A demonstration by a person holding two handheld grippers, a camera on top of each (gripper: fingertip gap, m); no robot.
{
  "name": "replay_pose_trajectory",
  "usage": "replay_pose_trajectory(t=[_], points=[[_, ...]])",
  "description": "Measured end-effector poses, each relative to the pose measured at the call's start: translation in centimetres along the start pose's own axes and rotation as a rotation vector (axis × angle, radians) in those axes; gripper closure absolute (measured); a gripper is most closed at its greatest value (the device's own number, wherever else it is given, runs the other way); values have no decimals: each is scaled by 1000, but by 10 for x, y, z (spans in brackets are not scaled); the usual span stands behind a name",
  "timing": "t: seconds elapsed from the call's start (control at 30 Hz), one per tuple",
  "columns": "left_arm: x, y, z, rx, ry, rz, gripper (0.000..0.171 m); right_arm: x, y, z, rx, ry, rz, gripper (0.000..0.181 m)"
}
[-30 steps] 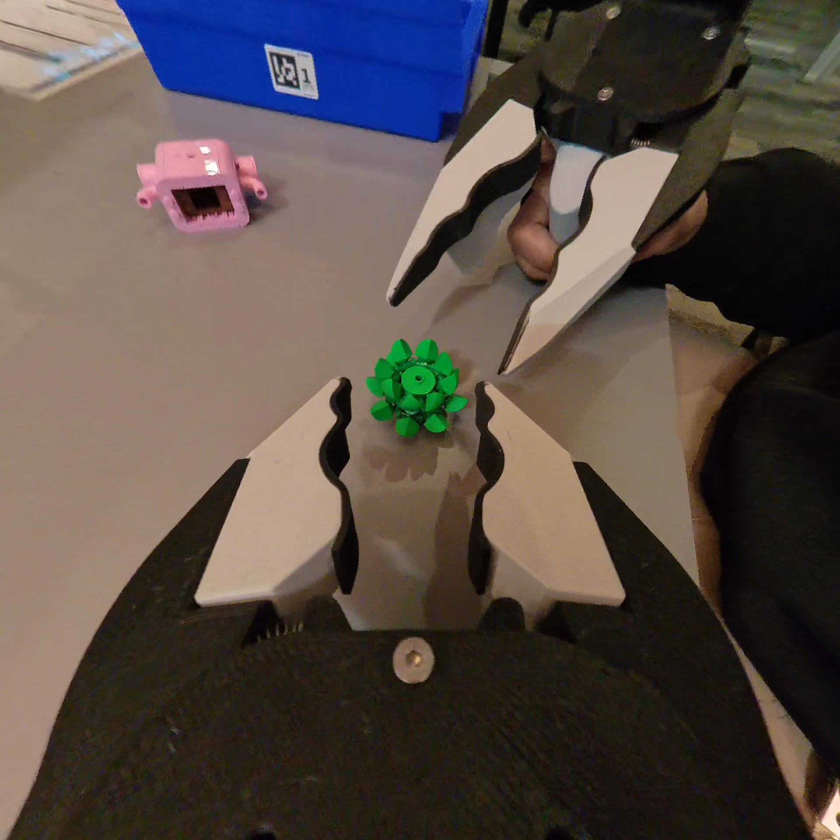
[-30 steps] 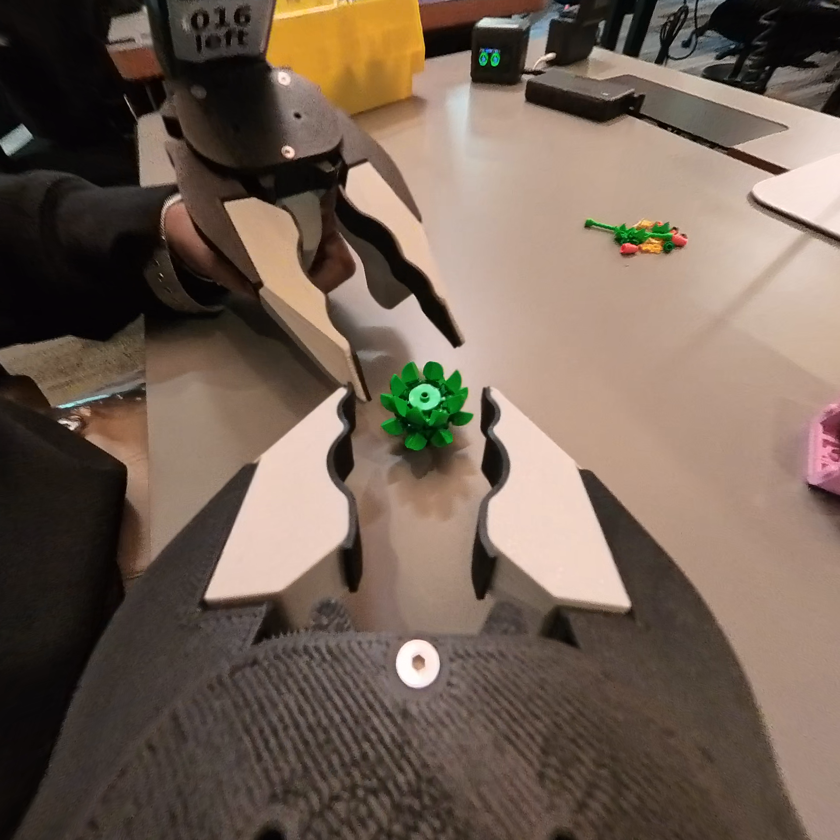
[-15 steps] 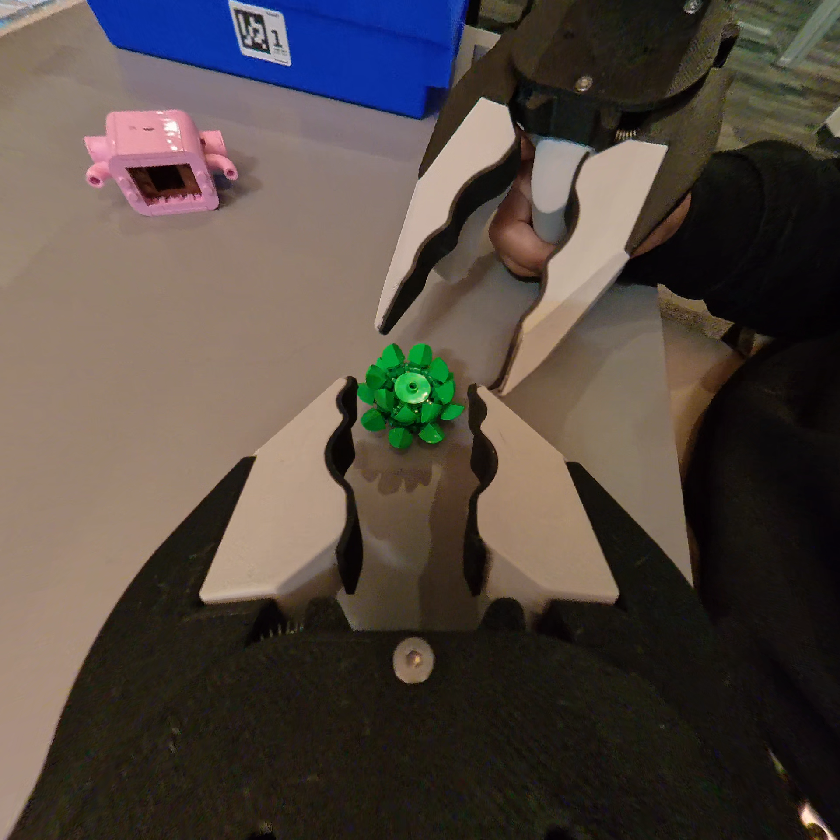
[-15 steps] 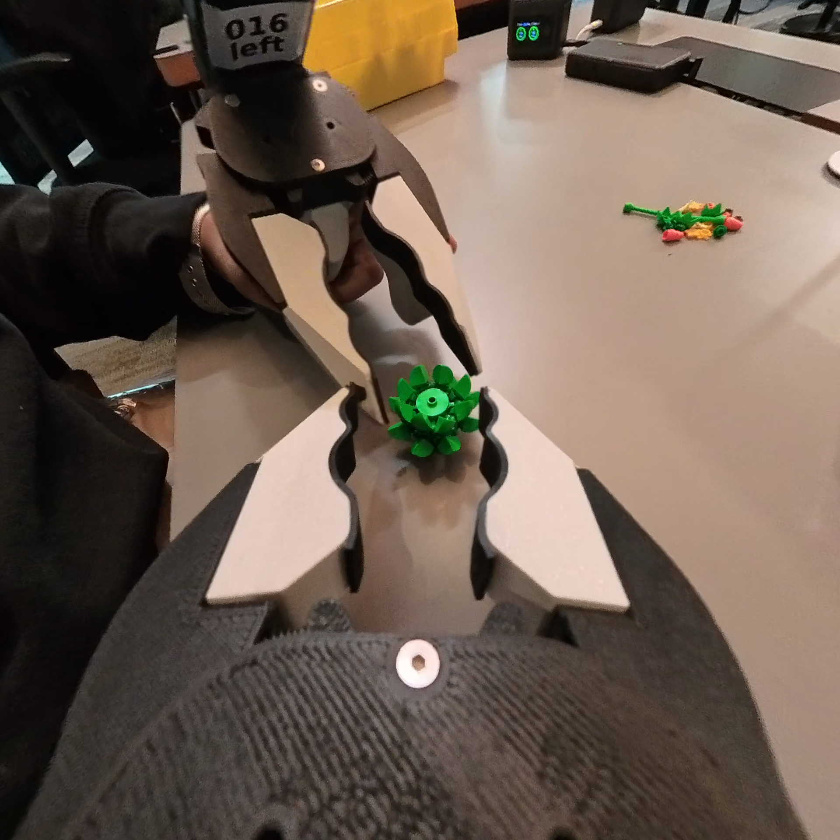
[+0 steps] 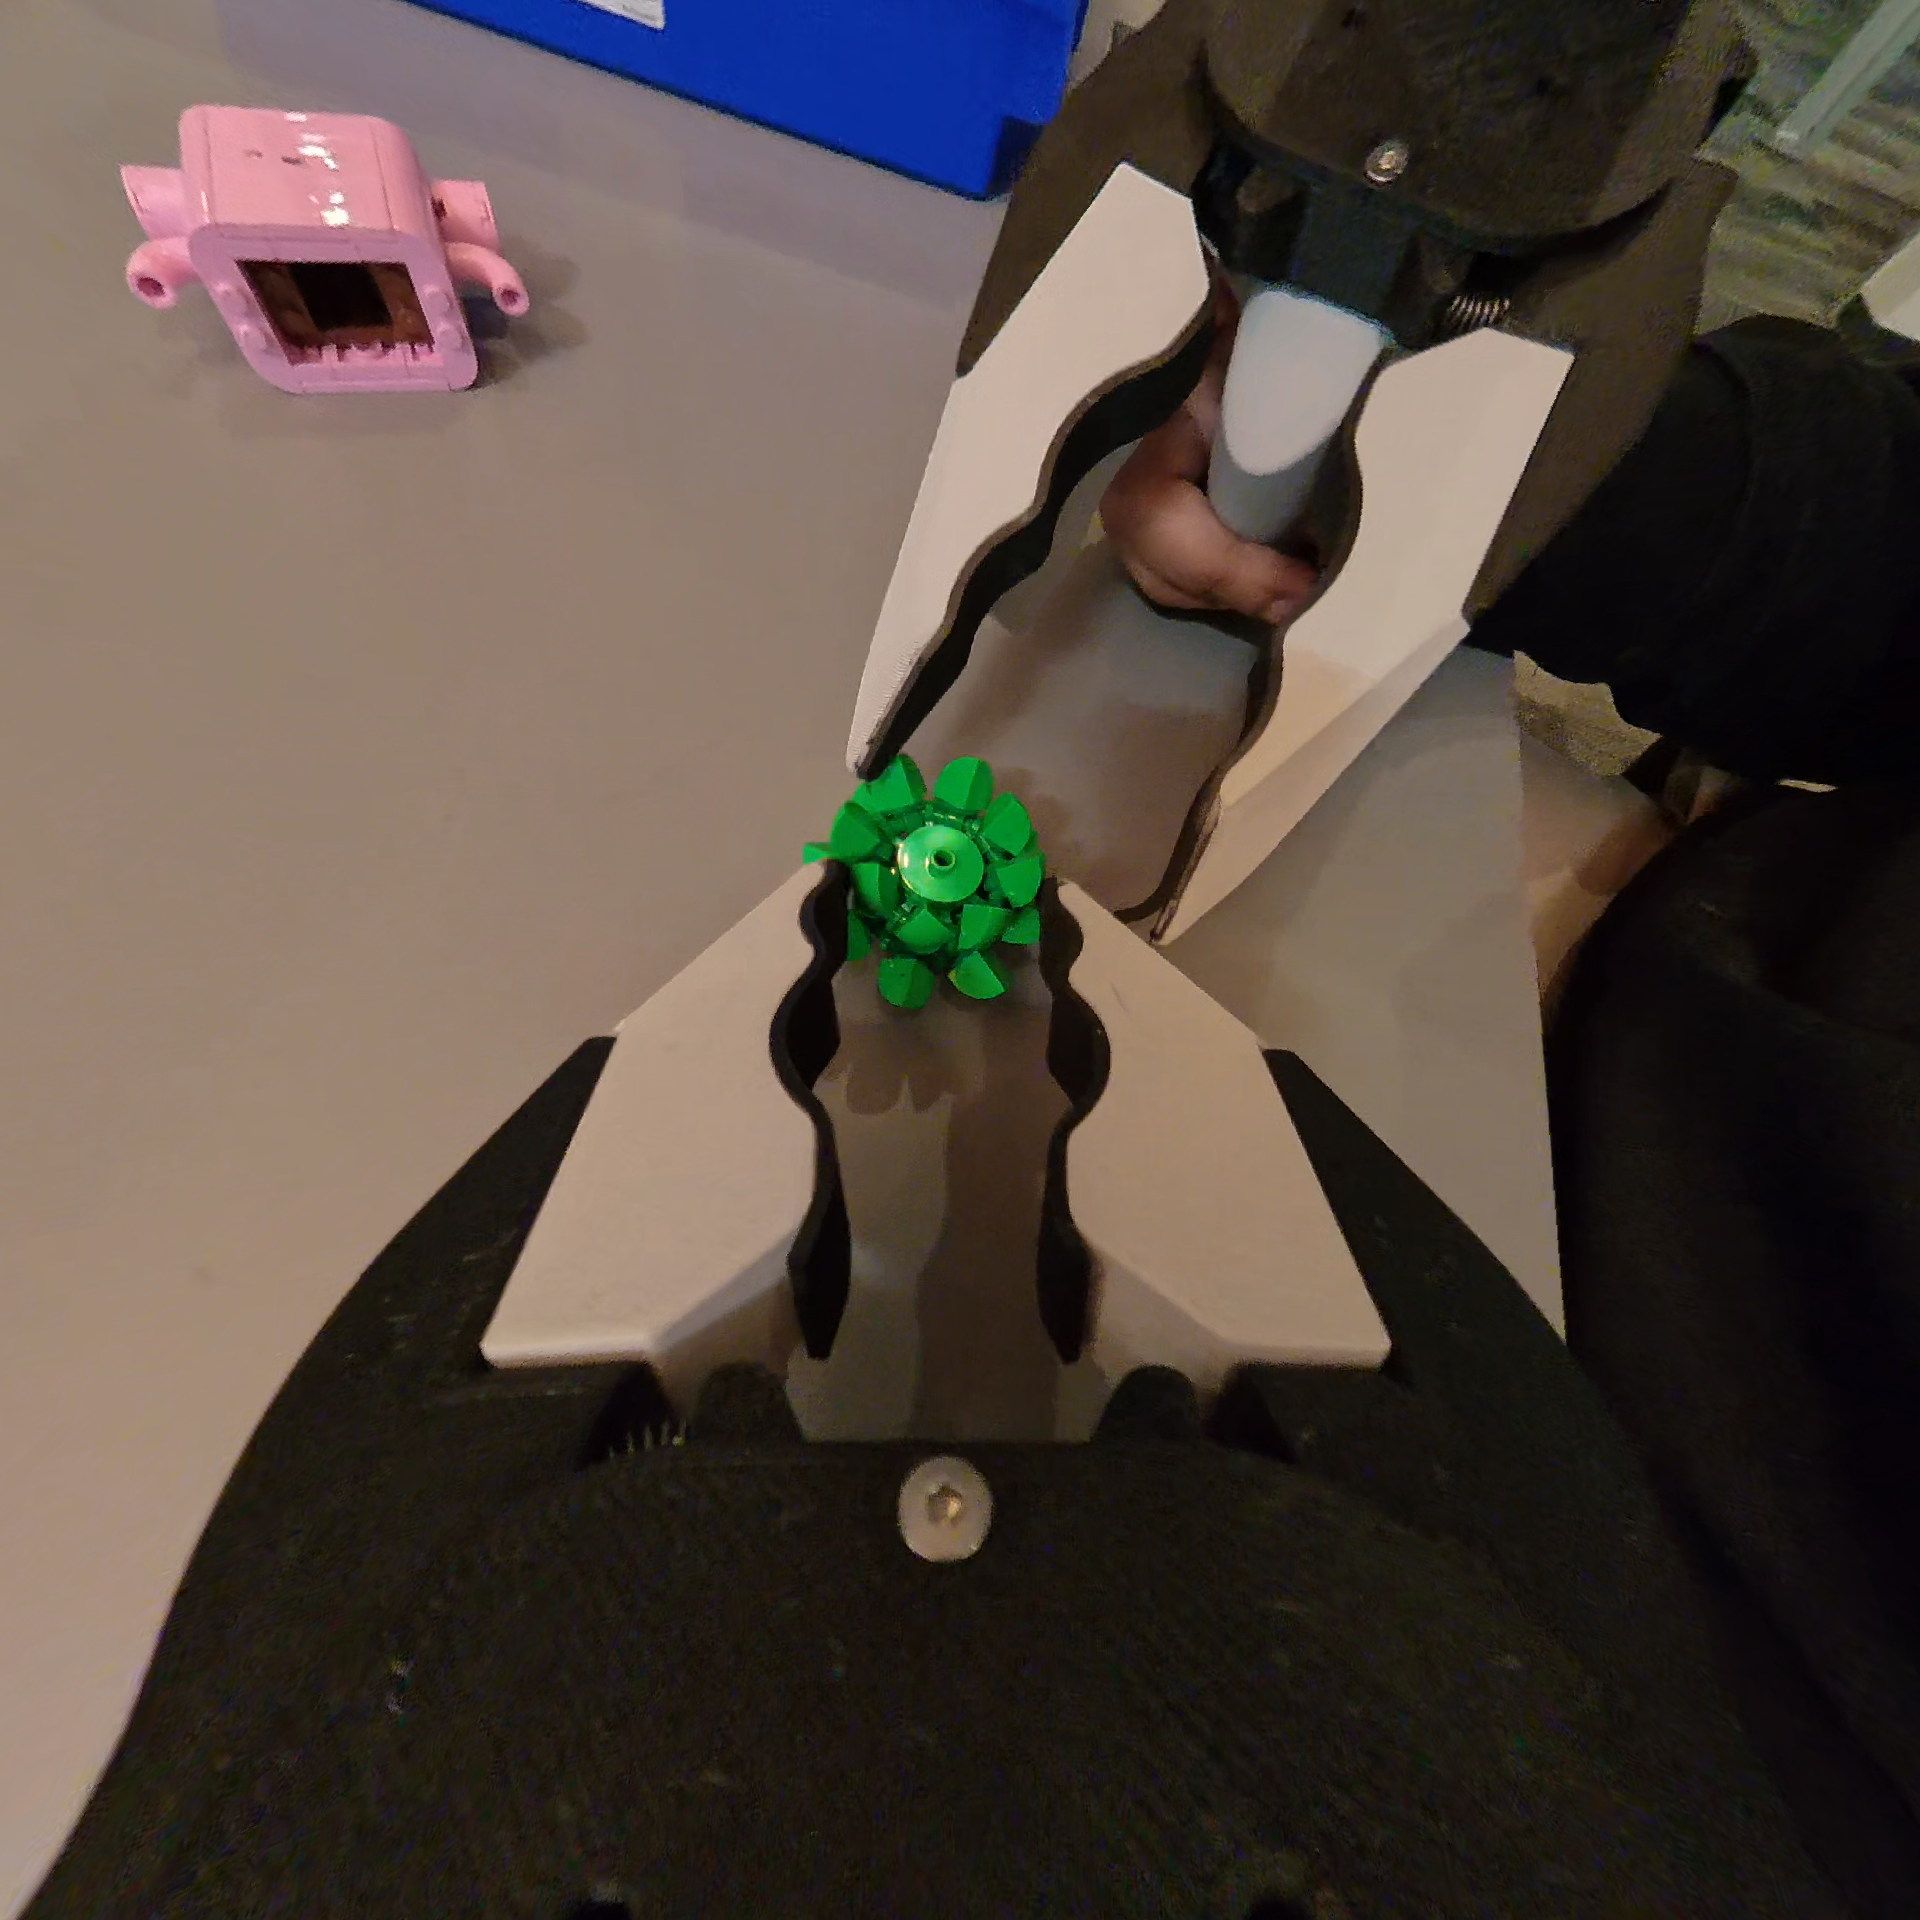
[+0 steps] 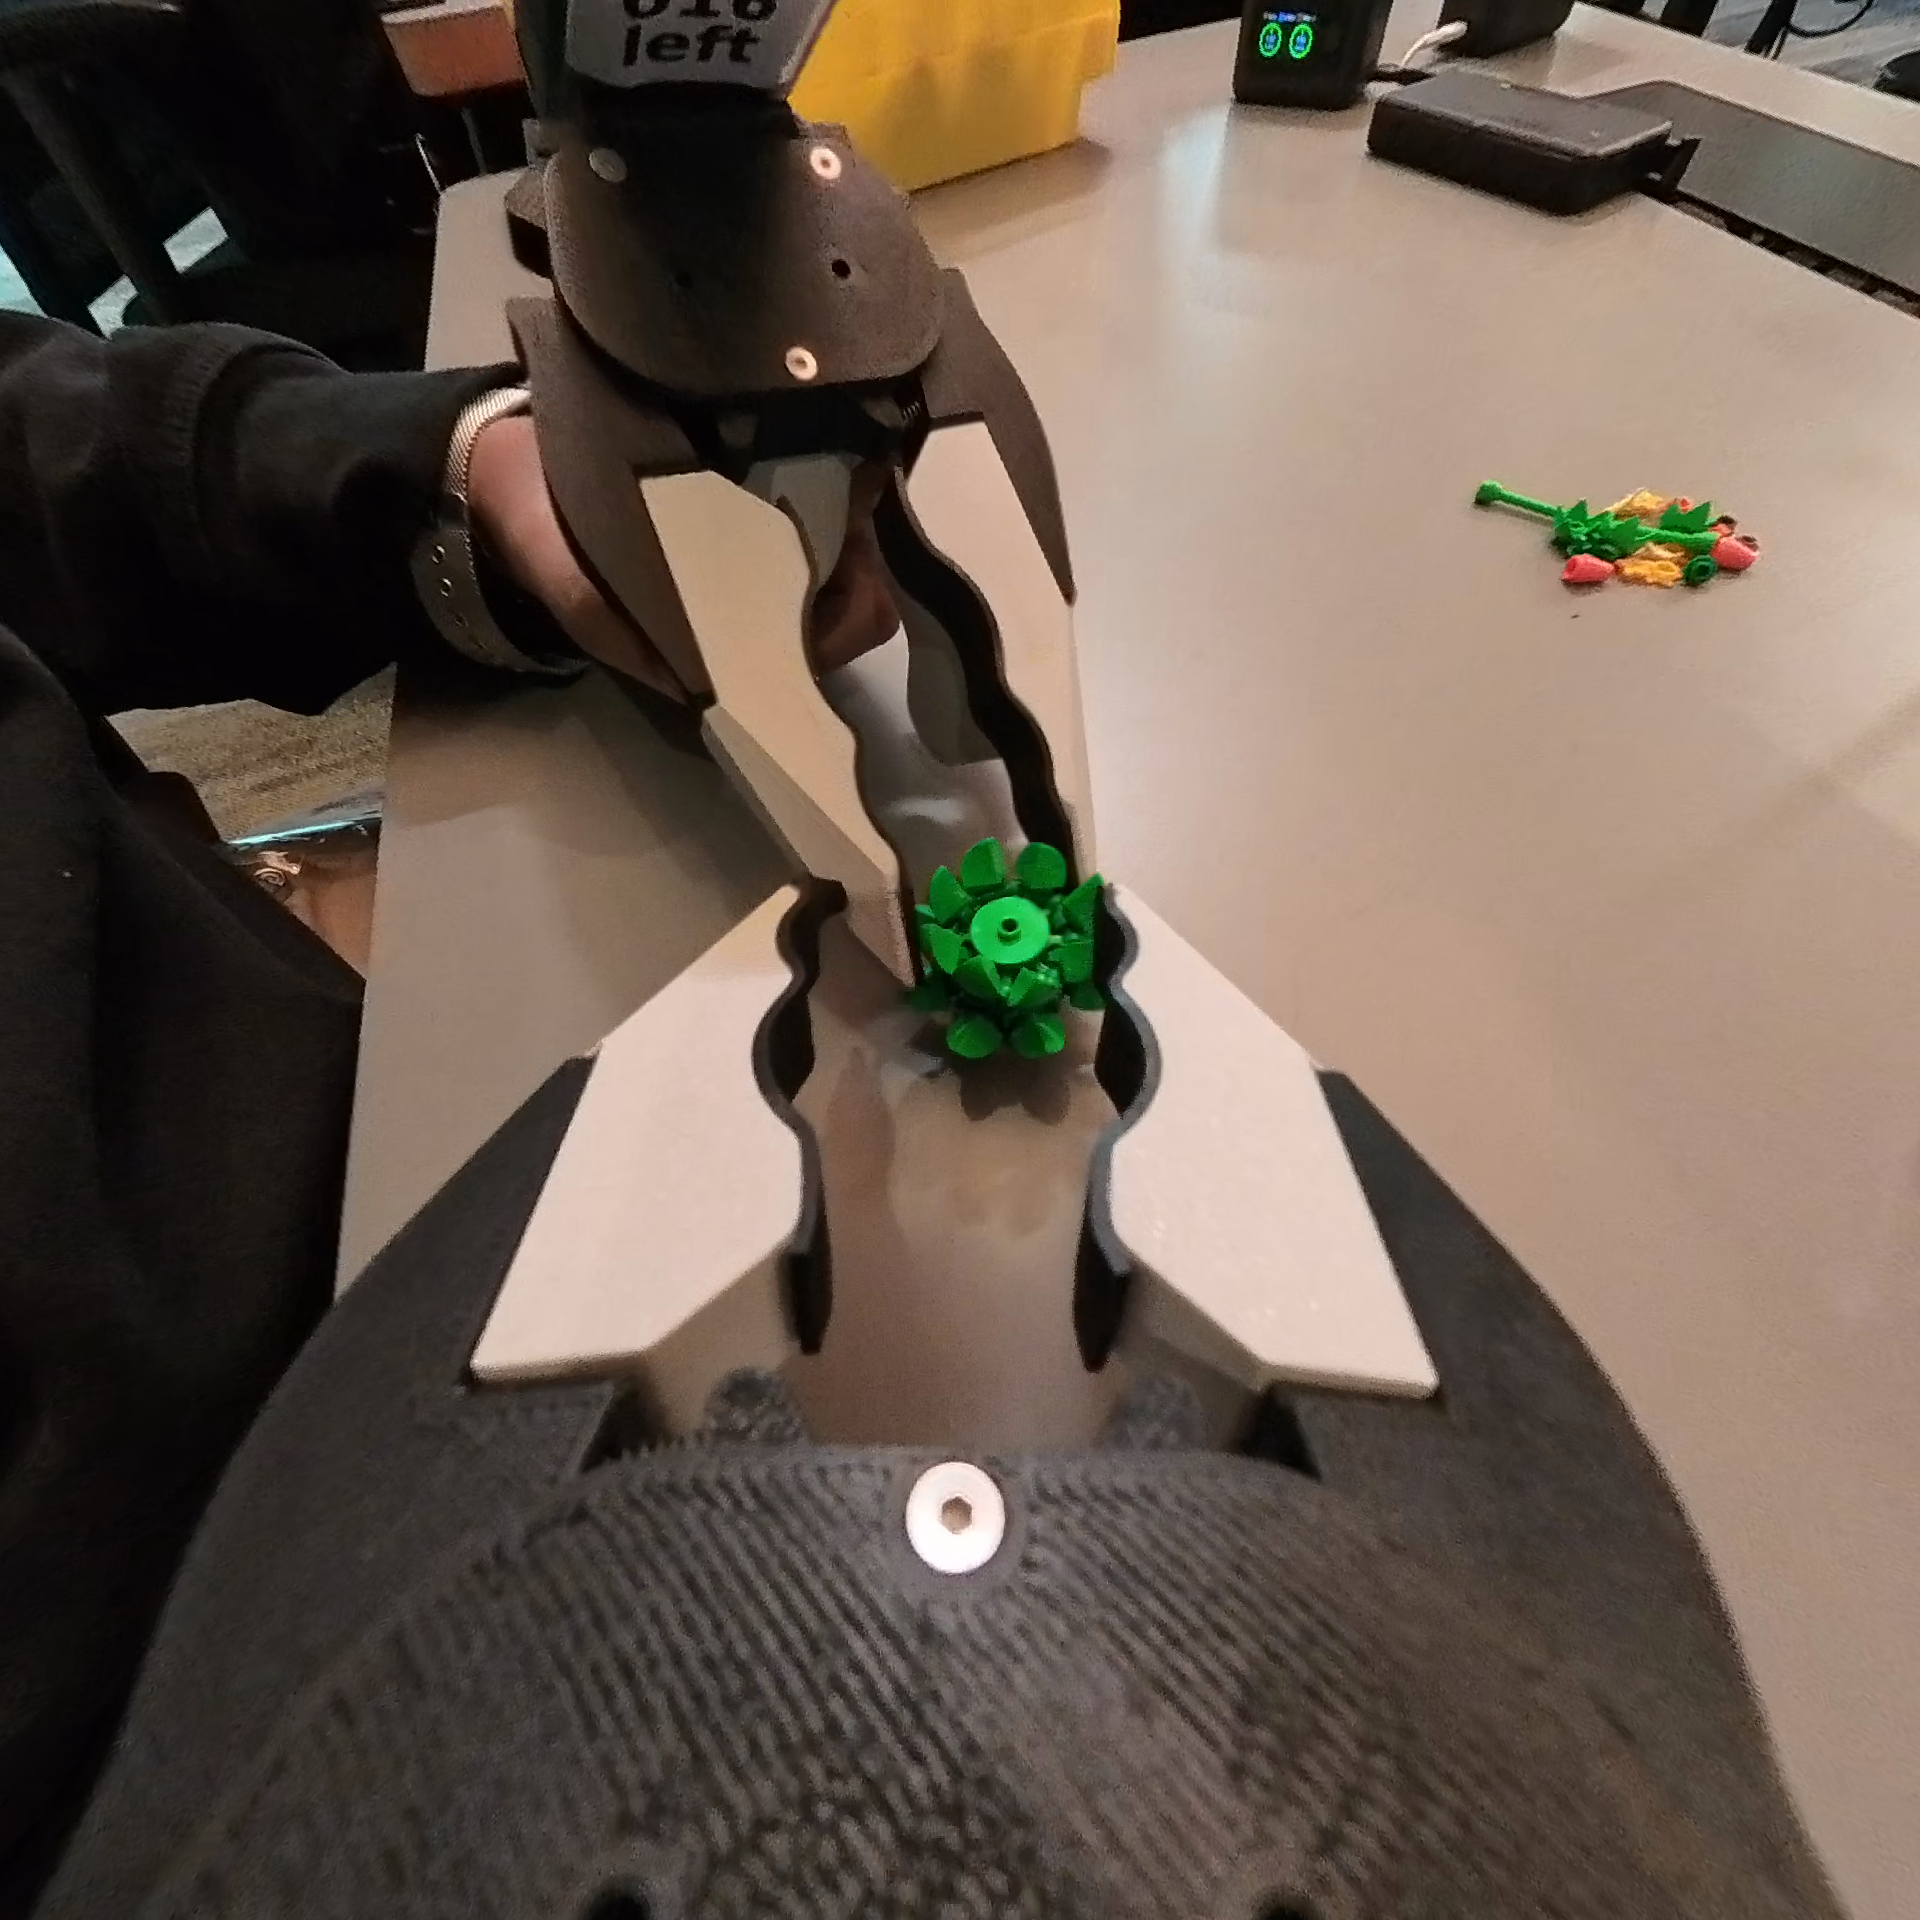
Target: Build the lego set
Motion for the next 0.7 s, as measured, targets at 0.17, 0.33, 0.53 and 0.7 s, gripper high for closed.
replay_pose_trajectory(t=[0.17,0.33,0.53,0.7], points=[[0,0,1,0,-7,-1,138,-1,-1,0,-3,-1,-9,125],[0,1,3,-20,-20,6,143,-1,-1,1,4,-10,-5,122],[-1,-1,4,-17,-33,-12,144,-3,-5,-2,19,-2,-45,123],[-1,-1,4,-2,-41,-12,143,-3,-5,-1,21,-7,-46,123]])
Point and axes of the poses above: each gripper's, where its closed fingertips meet, y back along the fingers, x out of its top, z = x × y across the jaws, the point moved 6 cm from there along y, back along the fingers, and after that the axes turned 15 degrees about x, right-handed, at the moved point
